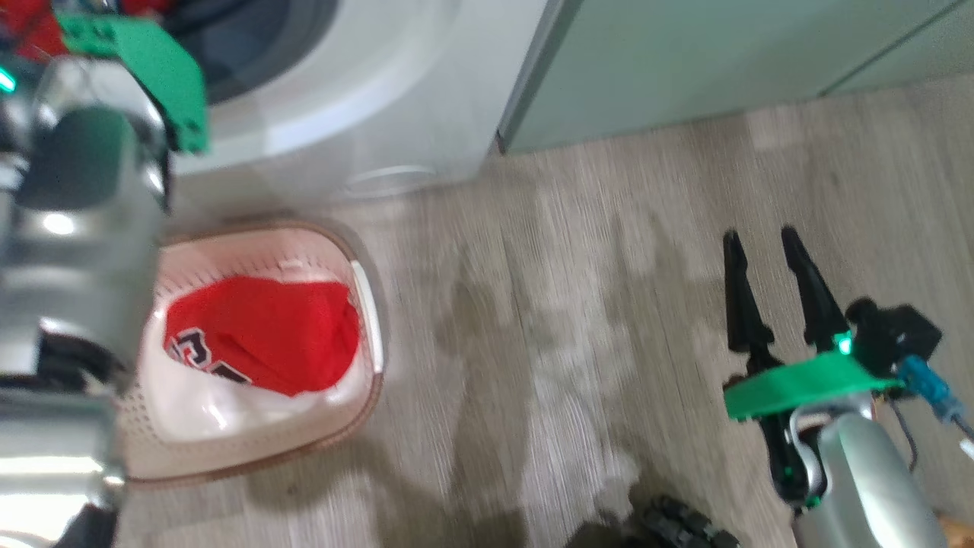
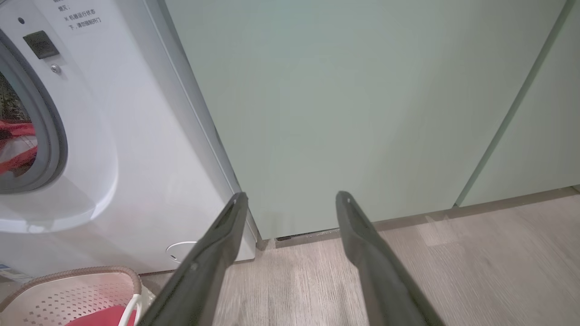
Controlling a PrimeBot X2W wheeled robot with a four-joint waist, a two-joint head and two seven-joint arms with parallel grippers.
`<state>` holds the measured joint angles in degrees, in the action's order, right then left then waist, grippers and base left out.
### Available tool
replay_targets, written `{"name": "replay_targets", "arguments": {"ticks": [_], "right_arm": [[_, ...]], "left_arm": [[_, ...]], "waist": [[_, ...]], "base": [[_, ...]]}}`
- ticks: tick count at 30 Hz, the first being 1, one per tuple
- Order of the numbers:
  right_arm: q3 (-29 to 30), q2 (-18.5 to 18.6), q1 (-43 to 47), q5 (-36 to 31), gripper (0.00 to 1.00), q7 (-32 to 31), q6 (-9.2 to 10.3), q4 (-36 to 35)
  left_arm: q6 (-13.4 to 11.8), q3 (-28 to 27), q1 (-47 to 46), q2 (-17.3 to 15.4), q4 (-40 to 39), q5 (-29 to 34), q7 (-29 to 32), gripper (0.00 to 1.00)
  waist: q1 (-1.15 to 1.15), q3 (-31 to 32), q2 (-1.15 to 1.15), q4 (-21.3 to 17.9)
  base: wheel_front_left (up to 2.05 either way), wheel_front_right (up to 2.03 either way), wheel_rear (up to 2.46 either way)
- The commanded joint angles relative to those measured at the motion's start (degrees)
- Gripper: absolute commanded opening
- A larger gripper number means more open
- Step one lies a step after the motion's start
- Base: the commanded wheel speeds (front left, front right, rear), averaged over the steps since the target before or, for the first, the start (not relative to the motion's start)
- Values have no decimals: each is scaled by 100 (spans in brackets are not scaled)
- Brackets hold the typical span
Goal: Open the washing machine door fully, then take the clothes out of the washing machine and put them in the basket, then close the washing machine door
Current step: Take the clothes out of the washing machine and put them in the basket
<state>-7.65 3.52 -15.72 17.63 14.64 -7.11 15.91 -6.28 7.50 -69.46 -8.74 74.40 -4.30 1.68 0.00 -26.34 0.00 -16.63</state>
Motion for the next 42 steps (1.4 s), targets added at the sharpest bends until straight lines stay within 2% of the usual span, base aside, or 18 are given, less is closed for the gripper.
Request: {"name": "replay_targets", "arguments": {"ticks": [1,12,22,27,35,39,42], "right_arm": [[-78,105,212,-29,100,36,-37,-109],[-88,358,849,-47,100,36,-37,13],[-73,442,1245,-67,100,36,-37,31],[-138,525,1314,-40,100,36,-37,27],[-239,591,1177,-19,100,36,-37,-11],[-243,617,1066,-9,100,36,-37,-24],[-223,634,939,-2,100,36,-37,-53]], "left_arm": [[155,-185,119,-92,-130,-193,-189,0],[1047,-466,1575,314,-95,-837,-1177,0],[1222,-321,2601,425,-72,-921,-1315,0],[1292,-267,3139,521,-62,-1066,-1140,0],[1199,-149,3739,555,-50,-1135,-565,0],[1189,-150,3802,561,-48,-1201,-349,0],[1183,-130,3788,566,-46,-1266,44,0]], "waist": [[0,451,0,164],[0,1695,0,533],[0,2294,0,912],[0,2374,0,1058],[0,2158,0,1057],[0,1986,0,989],[0,1680,0,884]], "base": [[0,0,0],[0,0,0],[0,0,0],[0,0,0],[0,0,0],[0,0,0],[0,0,0]]}}
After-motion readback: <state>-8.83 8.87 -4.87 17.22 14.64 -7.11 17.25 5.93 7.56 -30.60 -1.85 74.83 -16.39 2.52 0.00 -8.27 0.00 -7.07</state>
